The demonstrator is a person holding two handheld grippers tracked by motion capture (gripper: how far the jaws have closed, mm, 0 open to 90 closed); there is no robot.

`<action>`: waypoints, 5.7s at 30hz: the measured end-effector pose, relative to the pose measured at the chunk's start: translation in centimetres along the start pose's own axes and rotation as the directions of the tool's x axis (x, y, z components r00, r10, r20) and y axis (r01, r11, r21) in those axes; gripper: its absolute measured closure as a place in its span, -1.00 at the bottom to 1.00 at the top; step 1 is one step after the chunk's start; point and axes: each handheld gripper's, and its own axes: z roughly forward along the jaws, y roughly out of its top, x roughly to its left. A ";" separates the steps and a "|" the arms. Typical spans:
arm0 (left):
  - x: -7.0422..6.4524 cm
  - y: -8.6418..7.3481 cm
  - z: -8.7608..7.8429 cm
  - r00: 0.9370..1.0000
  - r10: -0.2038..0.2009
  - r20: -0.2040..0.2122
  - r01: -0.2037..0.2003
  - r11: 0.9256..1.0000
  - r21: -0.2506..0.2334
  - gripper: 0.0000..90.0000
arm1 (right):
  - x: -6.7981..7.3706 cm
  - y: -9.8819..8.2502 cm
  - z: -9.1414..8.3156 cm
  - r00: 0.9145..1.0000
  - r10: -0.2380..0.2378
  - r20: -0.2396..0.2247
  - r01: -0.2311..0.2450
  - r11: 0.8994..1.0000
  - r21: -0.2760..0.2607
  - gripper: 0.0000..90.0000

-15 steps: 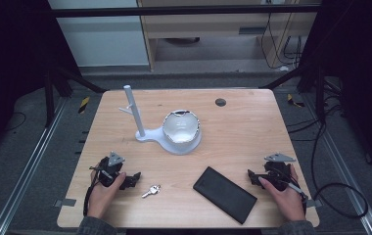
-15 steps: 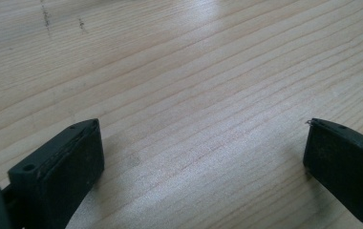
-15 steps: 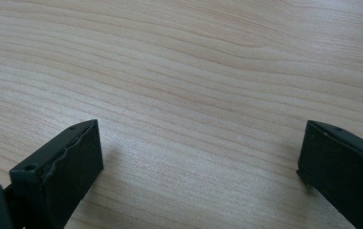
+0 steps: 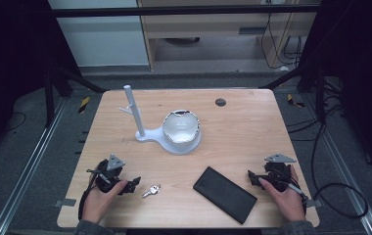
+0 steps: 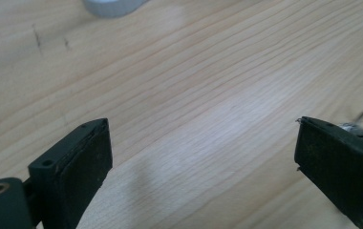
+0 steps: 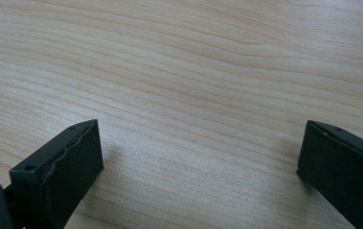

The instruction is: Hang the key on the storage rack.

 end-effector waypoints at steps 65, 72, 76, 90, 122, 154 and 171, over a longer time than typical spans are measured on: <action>-6.1 3.6 2.5 0.922 0.258 0.288 -0.361 0.840 0.404 0.50 | 0.5 -0.2 -0.2 1.000 -0.021 -0.019 0.021 1.000 -0.001 -0.96; -5.7 3.8 2.6 0.918 0.268 0.292 -0.373 0.836 0.404 0.78 | 0.5 -0.2 -0.2 1.000 -0.019 -0.023 0.019 1.000 0.000 -0.96; -5.7 3.9 2.7 0.916 0.272 0.294 -0.377 0.832 0.407 0.78 | 0.6 -0.2 -0.2 1.000 -0.017 -0.024 0.017 1.000 -0.001 -0.96; -5.5 4.4 2.0 0.912 0.272 0.307 -0.383 0.835 0.395 0.89 | 0.6 -0.2 -0.2 1.000 -0.023 -0.021 0.023 1.000 -0.001 -0.96; -3.1 9.2 -3.7 0.927 0.297 0.231 -0.364 0.864 0.349 0.99 | 0.8 -0.2 -0.2 0.999 -0.032 -0.028 0.031 1.000 -0.002 -0.97; 4.1 19.8 -9.1 0.964 0.264 0.022 -0.254 0.900 0.353 0.99 | 0.9 -0.2 -0.1 0.999 -0.030 -0.027 0.030 1.000 0.000 -0.98; 5.5 22.2 -7.5 0.970 0.243 -0.019 -0.218 0.897 0.384 0.99 | 0.9 -0.2 -0.1 0.999 -0.029 -0.029 0.029 1.000 -0.001 -0.98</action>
